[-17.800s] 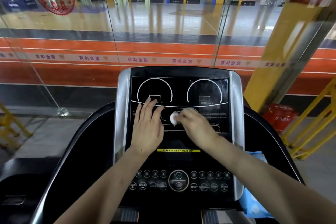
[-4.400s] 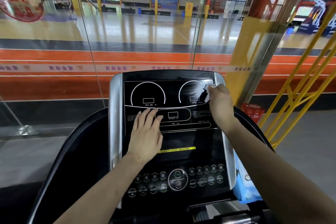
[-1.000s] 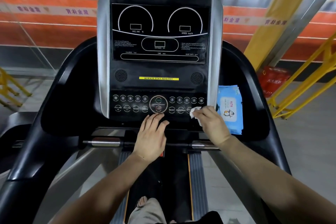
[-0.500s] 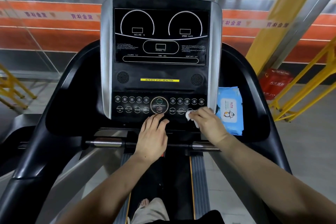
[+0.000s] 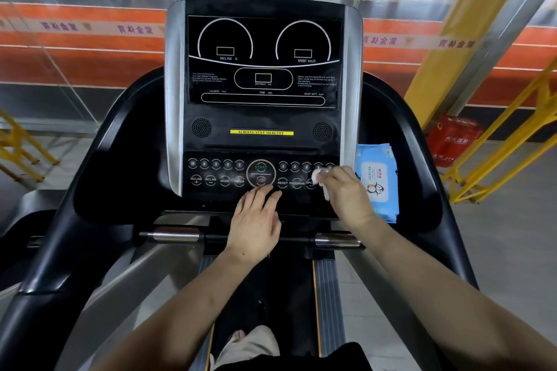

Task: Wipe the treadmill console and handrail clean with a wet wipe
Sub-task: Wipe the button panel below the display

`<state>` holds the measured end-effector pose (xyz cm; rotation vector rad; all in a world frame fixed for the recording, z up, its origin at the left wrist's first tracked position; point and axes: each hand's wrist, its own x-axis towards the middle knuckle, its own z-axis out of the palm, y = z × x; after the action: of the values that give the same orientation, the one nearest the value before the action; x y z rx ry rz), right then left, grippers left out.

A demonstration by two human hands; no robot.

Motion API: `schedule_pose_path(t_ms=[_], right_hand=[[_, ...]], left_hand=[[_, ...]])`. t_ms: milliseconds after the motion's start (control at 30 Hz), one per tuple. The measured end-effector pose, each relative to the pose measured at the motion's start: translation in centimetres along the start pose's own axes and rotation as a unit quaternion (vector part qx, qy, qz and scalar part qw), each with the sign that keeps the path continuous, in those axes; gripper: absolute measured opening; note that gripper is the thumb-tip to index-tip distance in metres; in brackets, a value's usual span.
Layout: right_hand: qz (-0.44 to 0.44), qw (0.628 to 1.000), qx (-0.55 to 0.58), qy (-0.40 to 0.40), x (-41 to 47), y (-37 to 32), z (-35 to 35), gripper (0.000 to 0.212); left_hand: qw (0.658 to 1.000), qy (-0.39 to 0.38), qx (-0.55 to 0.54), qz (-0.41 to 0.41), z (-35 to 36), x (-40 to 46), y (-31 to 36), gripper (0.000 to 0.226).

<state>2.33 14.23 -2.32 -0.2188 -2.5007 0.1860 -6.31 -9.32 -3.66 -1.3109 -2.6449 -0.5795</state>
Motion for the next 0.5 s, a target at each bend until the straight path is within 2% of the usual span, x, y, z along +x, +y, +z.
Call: schedule_pose_path(t_ms=[167, 300, 400, 500], right_hand=[[0.042, 0.999, 0.004, 0.029, 3.7, -1.4, 0.4, 0.038], [-0.051, 0.998, 0.015, -0.014, -0.4, -3.0, 1.6, 0.040], [-0.090, 0.995, -0.005, -0.032, 1.0, -2.7, 1.1, 0.042], [-0.008, 1.000, -0.014, 0.009, 4.4, -2.3, 0.7, 0.041]], left_hand=[[1.000, 0.003, 0.016, -0.007, -0.5, 0.4, -0.4, 0.054], [1.000, 0.001, 0.030, -0.006, -0.9, -0.1, -1.7, 0.054], [0.999, 0.010, 0.037, -0.001, -1.5, -0.4, -3.3, 0.051], [0.999, 0.017, 0.041, 0.009, -2.1, -0.3, -4.6, 0.048]])
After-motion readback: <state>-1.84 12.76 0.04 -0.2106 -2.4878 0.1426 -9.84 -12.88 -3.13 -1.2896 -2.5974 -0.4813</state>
